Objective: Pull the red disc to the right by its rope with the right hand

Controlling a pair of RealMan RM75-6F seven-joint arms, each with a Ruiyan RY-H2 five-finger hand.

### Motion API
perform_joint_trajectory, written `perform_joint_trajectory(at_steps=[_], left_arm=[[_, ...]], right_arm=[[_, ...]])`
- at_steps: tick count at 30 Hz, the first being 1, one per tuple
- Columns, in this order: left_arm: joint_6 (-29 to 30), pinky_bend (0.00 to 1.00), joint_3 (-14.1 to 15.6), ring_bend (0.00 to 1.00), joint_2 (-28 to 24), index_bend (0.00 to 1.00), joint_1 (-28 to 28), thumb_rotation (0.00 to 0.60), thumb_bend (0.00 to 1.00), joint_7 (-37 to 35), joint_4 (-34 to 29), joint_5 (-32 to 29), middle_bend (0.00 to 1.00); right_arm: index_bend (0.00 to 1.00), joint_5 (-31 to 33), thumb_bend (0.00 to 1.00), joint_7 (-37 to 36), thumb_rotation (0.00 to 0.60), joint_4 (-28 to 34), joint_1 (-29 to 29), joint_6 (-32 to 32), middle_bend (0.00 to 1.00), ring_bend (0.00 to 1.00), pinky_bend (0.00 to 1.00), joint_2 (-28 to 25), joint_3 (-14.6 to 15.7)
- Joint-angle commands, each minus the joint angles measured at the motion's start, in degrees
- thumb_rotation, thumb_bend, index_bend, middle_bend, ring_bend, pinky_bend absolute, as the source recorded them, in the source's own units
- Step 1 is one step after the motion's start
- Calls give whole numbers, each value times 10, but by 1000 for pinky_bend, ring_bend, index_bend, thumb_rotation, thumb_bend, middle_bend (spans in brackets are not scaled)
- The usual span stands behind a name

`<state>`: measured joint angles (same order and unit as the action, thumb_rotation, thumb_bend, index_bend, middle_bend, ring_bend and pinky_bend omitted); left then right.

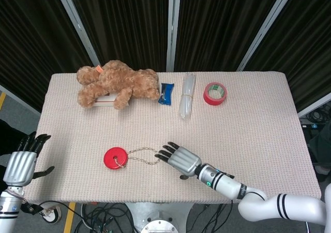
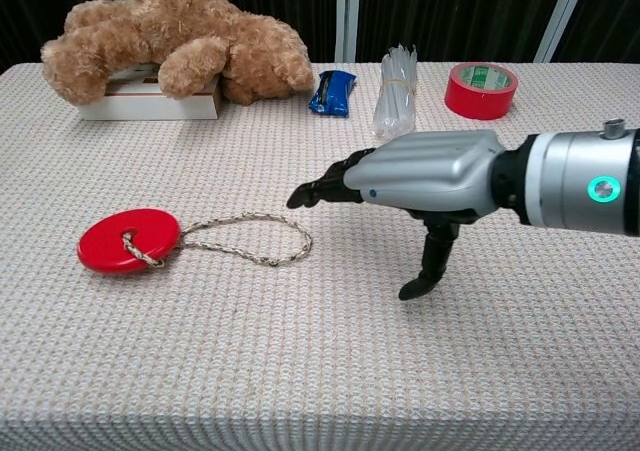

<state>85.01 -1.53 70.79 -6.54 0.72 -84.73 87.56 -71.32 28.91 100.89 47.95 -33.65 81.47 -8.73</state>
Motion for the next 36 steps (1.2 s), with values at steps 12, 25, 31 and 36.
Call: perform_joint_trajectory(at_steps=[12, 25, 31, 36], left_arm=[[3, 118, 0, 24, 1, 160, 4, 600, 19, -12, 10, -2, 146], [4, 118, 0, 24, 2, 160, 5, 600, 19, -16, 16, -2, 146], [3, 119, 0, 24, 3, 160, 5, 600, 19, -16, 17, -3, 147], [3, 118, 0, 24, 4, 160, 6, 600, 19, -18, 19, -3, 147]], right_arm=[[0, 78, 78, 21, 600, -41, 69, 3, 117, 0, 0, 54, 26], [0, 93, 78, 7, 600, -44, 90, -19, 282, 0, 0, 55, 48], [0, 95, 97, -5, 600, -44, 94, -29, 421, 0, 0, 54, 52], [0, 90, 159, -23, 600, -50, 95, -41, 495, 0, 0, 60, 49]])
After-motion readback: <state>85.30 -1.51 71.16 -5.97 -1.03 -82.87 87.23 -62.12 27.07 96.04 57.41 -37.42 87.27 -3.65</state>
